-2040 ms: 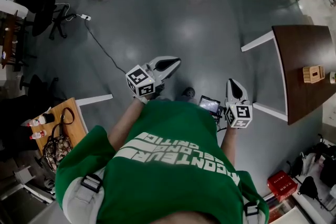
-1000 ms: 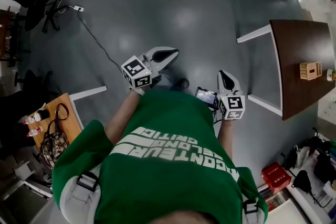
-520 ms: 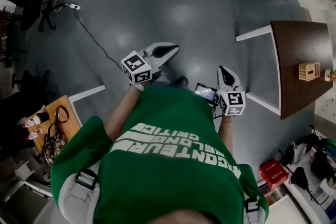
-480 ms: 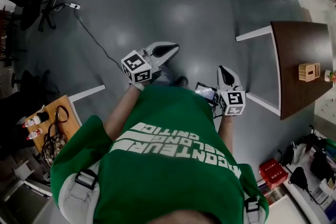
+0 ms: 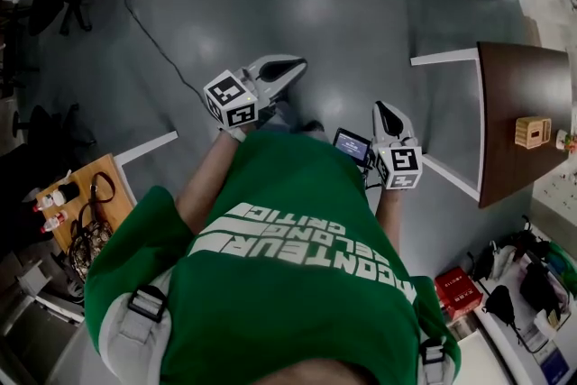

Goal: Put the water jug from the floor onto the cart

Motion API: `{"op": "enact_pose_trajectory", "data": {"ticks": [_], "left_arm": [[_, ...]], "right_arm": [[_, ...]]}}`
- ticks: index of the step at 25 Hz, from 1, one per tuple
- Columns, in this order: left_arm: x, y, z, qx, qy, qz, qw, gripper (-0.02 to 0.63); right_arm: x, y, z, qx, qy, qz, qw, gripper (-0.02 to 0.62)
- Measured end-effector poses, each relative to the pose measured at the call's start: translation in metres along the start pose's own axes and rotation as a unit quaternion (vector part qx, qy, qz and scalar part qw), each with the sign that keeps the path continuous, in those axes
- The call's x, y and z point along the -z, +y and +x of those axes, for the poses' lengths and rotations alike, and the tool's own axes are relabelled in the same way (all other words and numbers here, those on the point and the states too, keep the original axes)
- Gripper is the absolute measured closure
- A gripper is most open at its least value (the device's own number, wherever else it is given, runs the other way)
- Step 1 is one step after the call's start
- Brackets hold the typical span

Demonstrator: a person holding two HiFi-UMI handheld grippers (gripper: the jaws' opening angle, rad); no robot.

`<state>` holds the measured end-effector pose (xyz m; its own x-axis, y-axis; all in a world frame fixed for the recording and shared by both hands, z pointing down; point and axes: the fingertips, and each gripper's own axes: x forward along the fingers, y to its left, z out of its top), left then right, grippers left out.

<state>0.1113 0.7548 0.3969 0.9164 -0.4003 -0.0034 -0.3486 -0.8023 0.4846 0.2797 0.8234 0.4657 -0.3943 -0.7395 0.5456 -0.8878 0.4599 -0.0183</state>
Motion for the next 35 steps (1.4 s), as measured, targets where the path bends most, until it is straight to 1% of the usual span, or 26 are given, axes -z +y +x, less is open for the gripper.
{"op": "enact_pose_trajectory", "data": {"ticks": [6,15,22,28,35], "left_arm": [[0.000,0.014,-0.010,-0.003,0.002,-0.009,1.0000,0.597],[-0.001,0.035,-0.013,-0.008,0.003,-0.019,0.9998,0.597],[-0.022,0.063,-0.016,-0.008,0.000,-0.011,0.9999,0.597],[-0.023,0.076,-0.022,0.005,0.004,-0.007,1.0000,0.597],[-0.017,0.084,-0.024,0.005,0.017,-0.015,0.9997,0.598]], "right_arm": [[0.002,0.017,0.016,-0.010,0.017,-0.003,1.000,0.601],[-0.007,0.015,0.038,-0.016,0.024,-0.002,1.000,0.601],[-0.028,0.020,0.068,-0.021,0.020,-0.016,0.999,0.601],[-0.028,0.026,0.079,-0.010,0.020,-0.010,1.000,0.601],[-0.019,0.027,0.079,0.001,0.025,0.010,1.000,0.601]]}}
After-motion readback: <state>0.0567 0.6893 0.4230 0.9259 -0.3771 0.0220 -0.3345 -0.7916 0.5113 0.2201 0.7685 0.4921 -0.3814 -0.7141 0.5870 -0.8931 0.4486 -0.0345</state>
